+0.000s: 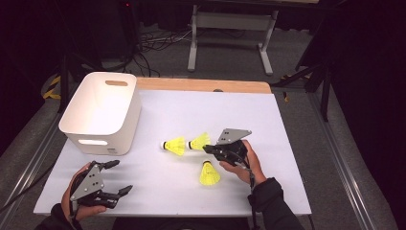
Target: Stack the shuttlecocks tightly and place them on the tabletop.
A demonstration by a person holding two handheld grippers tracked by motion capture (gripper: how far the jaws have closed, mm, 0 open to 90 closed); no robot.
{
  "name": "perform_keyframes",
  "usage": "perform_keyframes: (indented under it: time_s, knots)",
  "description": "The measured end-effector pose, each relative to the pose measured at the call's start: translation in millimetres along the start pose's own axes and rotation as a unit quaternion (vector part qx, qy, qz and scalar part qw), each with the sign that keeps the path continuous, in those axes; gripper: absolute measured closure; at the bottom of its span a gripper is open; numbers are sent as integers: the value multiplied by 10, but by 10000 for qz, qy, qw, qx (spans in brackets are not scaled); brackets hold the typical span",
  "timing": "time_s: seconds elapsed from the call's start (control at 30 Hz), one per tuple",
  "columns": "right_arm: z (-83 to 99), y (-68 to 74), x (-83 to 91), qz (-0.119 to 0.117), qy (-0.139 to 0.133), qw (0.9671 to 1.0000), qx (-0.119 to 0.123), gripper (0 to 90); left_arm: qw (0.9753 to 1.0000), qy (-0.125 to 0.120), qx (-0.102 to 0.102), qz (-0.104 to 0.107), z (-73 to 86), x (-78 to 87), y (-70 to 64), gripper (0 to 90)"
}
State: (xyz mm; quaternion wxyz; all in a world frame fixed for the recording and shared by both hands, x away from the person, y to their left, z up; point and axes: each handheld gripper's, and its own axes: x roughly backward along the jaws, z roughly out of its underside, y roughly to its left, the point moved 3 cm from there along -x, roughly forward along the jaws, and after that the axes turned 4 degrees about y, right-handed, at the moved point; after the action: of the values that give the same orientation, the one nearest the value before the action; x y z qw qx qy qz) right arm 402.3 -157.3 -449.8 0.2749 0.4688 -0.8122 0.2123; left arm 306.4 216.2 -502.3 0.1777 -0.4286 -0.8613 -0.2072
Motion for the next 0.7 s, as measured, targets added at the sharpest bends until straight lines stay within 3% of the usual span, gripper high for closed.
perform_keyframes:
  time_s: [0.4, 0.7]
  knots:
    - [-164, 12, -357, -216, 347, 9990, 175, 900, 10000, -19, 15, 81, 9, 3, 1, 115]
    - [-236, 0, -643, -375, 509, 9980, 87, 883, 9999, -50, 31, 154, 5, -1, -7, 114]
